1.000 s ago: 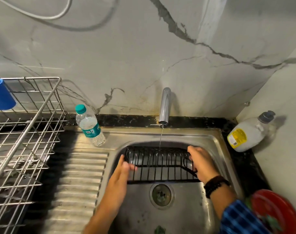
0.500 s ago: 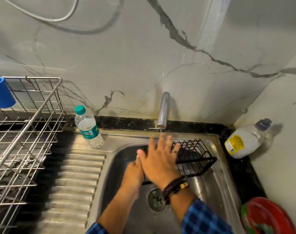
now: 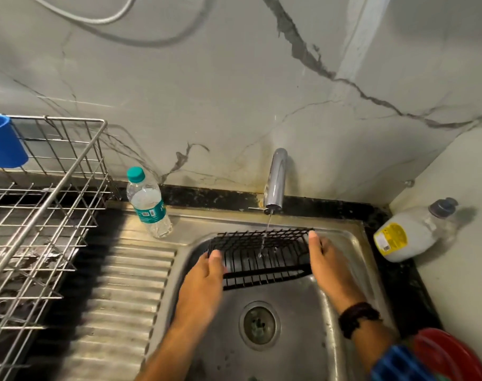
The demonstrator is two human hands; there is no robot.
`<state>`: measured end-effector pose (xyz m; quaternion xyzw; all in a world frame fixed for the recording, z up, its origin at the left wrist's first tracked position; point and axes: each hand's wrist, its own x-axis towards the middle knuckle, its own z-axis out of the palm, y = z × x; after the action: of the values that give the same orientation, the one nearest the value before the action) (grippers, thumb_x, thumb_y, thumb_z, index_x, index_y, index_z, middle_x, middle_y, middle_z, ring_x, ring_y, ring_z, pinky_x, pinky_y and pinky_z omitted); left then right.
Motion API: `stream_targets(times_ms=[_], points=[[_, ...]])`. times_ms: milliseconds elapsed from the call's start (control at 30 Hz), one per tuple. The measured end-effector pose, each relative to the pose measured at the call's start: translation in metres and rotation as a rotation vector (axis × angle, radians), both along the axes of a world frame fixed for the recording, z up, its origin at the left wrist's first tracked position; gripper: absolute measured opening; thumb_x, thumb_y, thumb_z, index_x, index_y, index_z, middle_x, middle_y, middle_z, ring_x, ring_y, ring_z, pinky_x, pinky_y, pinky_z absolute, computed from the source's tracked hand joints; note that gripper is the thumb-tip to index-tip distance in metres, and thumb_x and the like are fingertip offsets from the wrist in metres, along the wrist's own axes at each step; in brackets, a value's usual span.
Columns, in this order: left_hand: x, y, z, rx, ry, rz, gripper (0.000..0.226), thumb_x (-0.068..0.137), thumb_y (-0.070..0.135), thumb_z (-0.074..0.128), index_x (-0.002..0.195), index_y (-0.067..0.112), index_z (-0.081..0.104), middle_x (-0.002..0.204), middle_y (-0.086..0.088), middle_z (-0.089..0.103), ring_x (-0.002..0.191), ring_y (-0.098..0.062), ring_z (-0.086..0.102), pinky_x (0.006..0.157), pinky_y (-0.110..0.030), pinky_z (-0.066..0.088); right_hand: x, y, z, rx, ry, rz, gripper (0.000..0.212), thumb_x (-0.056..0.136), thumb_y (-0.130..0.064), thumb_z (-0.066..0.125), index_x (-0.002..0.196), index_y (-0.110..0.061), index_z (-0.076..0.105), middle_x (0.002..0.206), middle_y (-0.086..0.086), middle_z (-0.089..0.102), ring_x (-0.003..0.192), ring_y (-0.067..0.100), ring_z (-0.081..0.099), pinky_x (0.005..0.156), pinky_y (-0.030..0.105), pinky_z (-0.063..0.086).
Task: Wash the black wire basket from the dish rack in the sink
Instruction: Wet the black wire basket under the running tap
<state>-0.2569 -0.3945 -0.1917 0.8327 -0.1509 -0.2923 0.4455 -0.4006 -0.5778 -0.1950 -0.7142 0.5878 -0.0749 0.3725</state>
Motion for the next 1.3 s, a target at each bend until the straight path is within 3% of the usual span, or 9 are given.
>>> stream_targets(times_ms=[167, 267, 367, 467, 600, 767, 1000, 1167, 1300], points=[[-0.035, -0.037, 0.047, 0.202, -0.585, -0.371, 0.063, 0.103, 0.048, 0.02, 0.103, 0.012, 0.071, 0.158, -0.009, 0.042, 0.152, -0.014, 0.027, 0.123, -0.044, 0.025, 0.002, 0.023, -0.033, 0.545, -0.327, -0.25, 0.107, 0.068, -0.098, 0.03, 0.144, -0.024, 0.048, 0.146, 0.009, 0.053, 0.132, 0.028, 0.05, 0.112, 0.051, 0.037], [-0.049, -0.06, 0.051, 0.278, -0.803, -0.546, 0.087, 0.092, 0.051, -0.001, 0.109, 0.01, 0.073, 0.161, -0.01, 0.038, 0.148, -0.015, 0.034, 0.125, -0.051, 0.013, 0.001, 0.032, -0.022, 0.892, -0.613, -0.342, 0.069, 0.09, -0.077, 0.033, 0.12, -0.025, 0.068, 0.115, 0.011, 0.074, 0.106, 0.031, 0.067, 0.088, 0.048, 0.053], [-0.06, -0.078, 0.046, 0.37, -0.828, -0.674, 0.084, 0.095, 0.048, 0.0, 0.123, 0.008, 0.068, 0.167, -0.01, 0.022, 0.144, -0.019, 0.037, 0.125, -0.047, 0.006, 0.003, 0.024, -0.024, 1.085, -0.852, -0.387, 0.066, 0.089, -0.072, 0.043, 0.128, -0.025, 0.067, 0.124, 0.009, 0.07, 0.118, 0.033, 0.064, 0.1, 0.051, 0.048], [-0.069, -0.092, 0.04, 0.475, -0.832, -0.744, 0.052, 0.107, 0.04, 0.027, 0.13, 0.01, 0.063, 0.166, -0.015, 0.021, 0.142, -0.022, 0.039, 0.116, -0.045, 0.025, 0.004, 0.021, -0.028, 1.004, -0.994, -0.398, 0.072, 0.087, -0.071, 0.051, 0.134, -0.016, 0.062, 0.129, 0.014, 0.065, 0.122, 0.035, 0.06, 0.111, 0.055, 0.038], [-0.063, -0.1, 0.033, 0.443, -0.858, -0.857, 0.038, 0.099, 0.023, 0.048, 0.132, 0.009, 0.058, 0.151, -0.017, 0.048, 0.147, -0.024, 0.033, 0.101, -0.043, 0.041, 0.002, 0.02, -0.025, 0.719, -0.971, -0.2, 0.041, 0.095, -0.043, 0.059, 0.126, -0.016, 0.064, 0.115, 0.017, 0.071, 0.106, 0.027, 0.07, 0.086, 0.047, 0.056], [-0.041, -0.074, 0.028, -0.031, -1.128, -0.757, 0.021, 0.089, 0.04, 0.063, 0.098, 0.029, 0.078, 0.125, 0.012, 0.07, 0.109, -0.005, 0.061, 0.099, -0.021, 0.044, -0.016, 0.003, -0.023, 0.842, -0.83, -0.335, 0.024, 0.094, -0.026, 0.06, 0.114, -0.017, 0.068, 0.104, 0.014, 0.072, 0.098, 0.03, 0.067, 0.072, 0.047, 0.058], [0.007, -0.041, -0.019, -0.187, 0.276, -0.165, 0.062, 0.084, 0.083, 0.037, 0.129, 0.046, 0.061, 0.13, 0.021, 0.063, 0.129, -0.007, 0.053, 0.116, -0.039, 0.036, -0.014, 0.004, -0.021, 0.896, -0.588, -0.206, 0.036, 0.097, -0.033, 0.049, 0.098, -0.004, 0.07, 0.107, 0.026, 0.07, 0.103, 0.046, 0.065, 0.08, 0.063, 0.054], [0.017, -0.024, -0.062, 0.127, -0.174, 0.027, 0.059, 0.089, 0.071, 0.047, 0.121, 0.026, 0.067, 0.127, -0.007, 0.06, 0.122, -0.027, 0.054, 0.107, -0.043, 0.042, -0.024, 0.005, -0.03, 0.917, -0.622, -0.263, 0.045, 0.104, -0.038, 0.033, 0.105, -0.008, 0.066, 0.09, 0.019, 0.076, 0.092, 0.039, 0.066, 0.085, 0.062, 0.049], [0.021, -0.02, -0.067, 0.087, 0.19, 0.056, 0.056, 0.094, 0.064, 0.05, 0.128, 0.02, 0.056, 0.135, -0.004, 0.05, 0.111, -0.019, 0.053, 0.095, -0.031, 0.04, -0.032, 0.001, -0.039, 0.913, -0.68, -0.335, 0.044, 0.104, -0.04, 0.032, 0.114, -0.012, 0.064, 0.107, 0.024, 0.07, 0.108, 0.043, 0.06, 0.105, 0.071, 0.033]])
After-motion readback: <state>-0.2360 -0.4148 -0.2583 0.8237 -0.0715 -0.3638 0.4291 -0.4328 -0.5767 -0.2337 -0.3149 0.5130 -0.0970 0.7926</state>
